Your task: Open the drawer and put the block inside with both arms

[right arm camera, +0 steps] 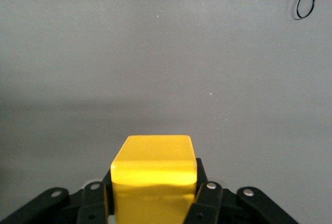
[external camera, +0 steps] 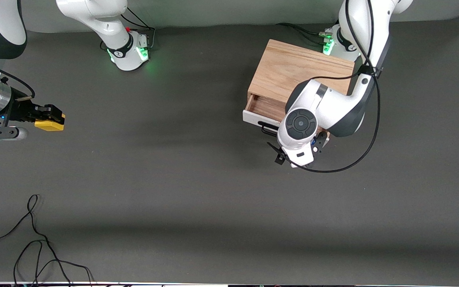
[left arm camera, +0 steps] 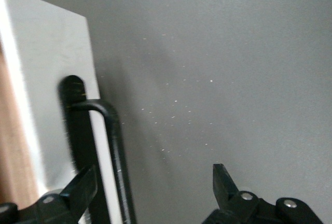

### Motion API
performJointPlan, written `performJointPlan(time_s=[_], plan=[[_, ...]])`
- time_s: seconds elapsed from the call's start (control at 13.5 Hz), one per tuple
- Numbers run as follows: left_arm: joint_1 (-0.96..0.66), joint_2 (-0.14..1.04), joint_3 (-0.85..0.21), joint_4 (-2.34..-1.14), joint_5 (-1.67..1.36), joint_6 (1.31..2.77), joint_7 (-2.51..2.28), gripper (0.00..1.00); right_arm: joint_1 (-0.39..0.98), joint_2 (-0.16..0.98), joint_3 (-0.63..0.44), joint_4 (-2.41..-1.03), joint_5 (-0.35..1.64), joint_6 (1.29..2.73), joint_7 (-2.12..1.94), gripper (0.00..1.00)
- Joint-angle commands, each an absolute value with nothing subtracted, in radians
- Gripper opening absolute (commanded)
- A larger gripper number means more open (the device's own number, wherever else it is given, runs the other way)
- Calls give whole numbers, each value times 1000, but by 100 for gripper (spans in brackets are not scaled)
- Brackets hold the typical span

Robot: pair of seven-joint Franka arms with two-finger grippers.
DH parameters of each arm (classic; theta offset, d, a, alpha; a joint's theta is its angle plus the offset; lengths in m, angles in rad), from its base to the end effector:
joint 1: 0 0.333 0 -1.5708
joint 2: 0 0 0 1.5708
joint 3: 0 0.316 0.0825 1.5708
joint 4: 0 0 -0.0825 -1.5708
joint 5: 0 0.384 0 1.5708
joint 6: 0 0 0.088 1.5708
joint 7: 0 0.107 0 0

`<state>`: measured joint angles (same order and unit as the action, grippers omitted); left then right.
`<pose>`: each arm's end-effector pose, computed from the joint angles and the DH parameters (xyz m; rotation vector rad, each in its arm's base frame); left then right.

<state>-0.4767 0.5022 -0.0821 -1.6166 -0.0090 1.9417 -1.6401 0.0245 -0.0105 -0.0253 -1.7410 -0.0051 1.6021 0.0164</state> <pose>0.5651 -0.3467 0.3208 -2.5652 -1.5585 0.1848 0.5450 -0.0010 0.5528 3.1292 -0.0261 -0.2011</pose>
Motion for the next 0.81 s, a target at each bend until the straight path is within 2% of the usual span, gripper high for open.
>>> performJointPlan(time_s=[0.0, 0.37, 0.74], plan=[[-482, 521, -81, -1612, 9, 1973, -1652, 100, 31, -18, -29, -1750, -12, 1615, 40, 26], [-482, 537, -81, -1612, 11, 1992, -1648, 100, 29, -21, -29, -1761, -11, 1620, 40, 26], [-480, 535, -81, -1612, 53, 2193, -1638, 100, 29, -21, -29, -1761, -11, 1620, 40, 26]])
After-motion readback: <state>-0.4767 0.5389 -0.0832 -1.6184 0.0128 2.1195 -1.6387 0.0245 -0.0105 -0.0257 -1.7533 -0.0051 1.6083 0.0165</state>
